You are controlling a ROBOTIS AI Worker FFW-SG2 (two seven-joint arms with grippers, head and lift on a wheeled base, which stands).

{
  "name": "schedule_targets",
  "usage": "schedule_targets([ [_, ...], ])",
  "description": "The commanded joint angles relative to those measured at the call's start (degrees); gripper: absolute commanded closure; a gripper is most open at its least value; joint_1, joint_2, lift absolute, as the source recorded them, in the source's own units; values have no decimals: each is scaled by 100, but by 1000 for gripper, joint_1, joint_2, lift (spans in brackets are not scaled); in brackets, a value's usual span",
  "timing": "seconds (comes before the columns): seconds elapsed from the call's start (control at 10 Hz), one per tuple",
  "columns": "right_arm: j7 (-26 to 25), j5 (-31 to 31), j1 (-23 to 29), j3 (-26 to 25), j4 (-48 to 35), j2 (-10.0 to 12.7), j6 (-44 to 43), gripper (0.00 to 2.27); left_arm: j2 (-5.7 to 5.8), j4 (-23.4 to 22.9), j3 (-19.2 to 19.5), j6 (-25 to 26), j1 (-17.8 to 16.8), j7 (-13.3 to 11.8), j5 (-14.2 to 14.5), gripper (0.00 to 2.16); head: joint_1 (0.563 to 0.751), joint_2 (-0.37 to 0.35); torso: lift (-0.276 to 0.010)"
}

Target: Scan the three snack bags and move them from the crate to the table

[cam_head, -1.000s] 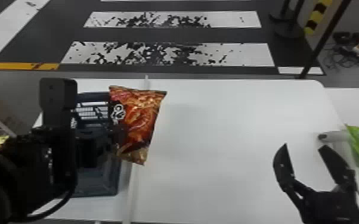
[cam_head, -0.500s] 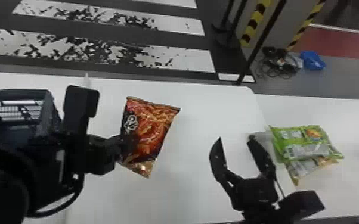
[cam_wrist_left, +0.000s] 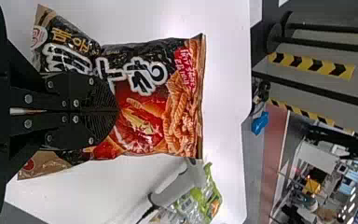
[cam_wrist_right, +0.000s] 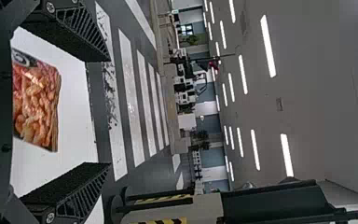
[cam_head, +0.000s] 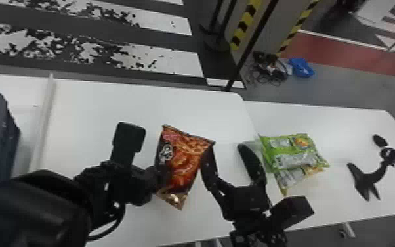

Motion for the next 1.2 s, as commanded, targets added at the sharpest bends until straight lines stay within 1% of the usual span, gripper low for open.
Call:
schedule_targets([
  [0.0,0,-13,-1,2,-1,-11,-12,90,-158,453,-226,-430,-20,-154,24,1794,695,-350,-62],
  [0.1,9,-13,-1,10,-1,-20,-29,90,-173,594,-297,-588,-20,-172,129,1791,695,-350,-62],
  [0.2,9,-22,8,19,-1,-20,-47,90,-173,629,-305,-640,-20,-172,182,1460,695,-350,-62],
  [0.3,9,-31,34,10,-9,-20,-82,90,-173,620,-261,-658,-20,-225,173,66,695,-350,-62],
  [0.4,9,-22,51,19,-9,-20,-117,90,-158,611,-200,-676,-3,-216,173,-2,695,-350,-62],
  [0.6,9,-31,122,19,-62,-20,-170,90,-114,515,-42,-676,41,-216,156,33,695,-350,-62],
  [0.7,17,-31,183,2,-115,-20,-188,90,-79,286,134,-676,182,-216,112,33,695,-350,-62],
  [0.8,26,-22,227,-16,-159,-20,-188,90,0,-100,433,-676,402,-207,15,29,695,-350,-62],
  [0.9,26,-22,271,-16,-168,-20,-240,90,105,-505,784,-658,613,-207,15,33,695,-350,-62],
  [1.0,35,-22,306,-16,-168,-20,-258,90,237,-900,1162,-658,894,-190,15,33,695,-350,-62],
  [1.1,35,13,342,-16,-176,-20,-258,90,299,-1243,1628,-728,1237,-207,33,33,695,-350,-62],
])
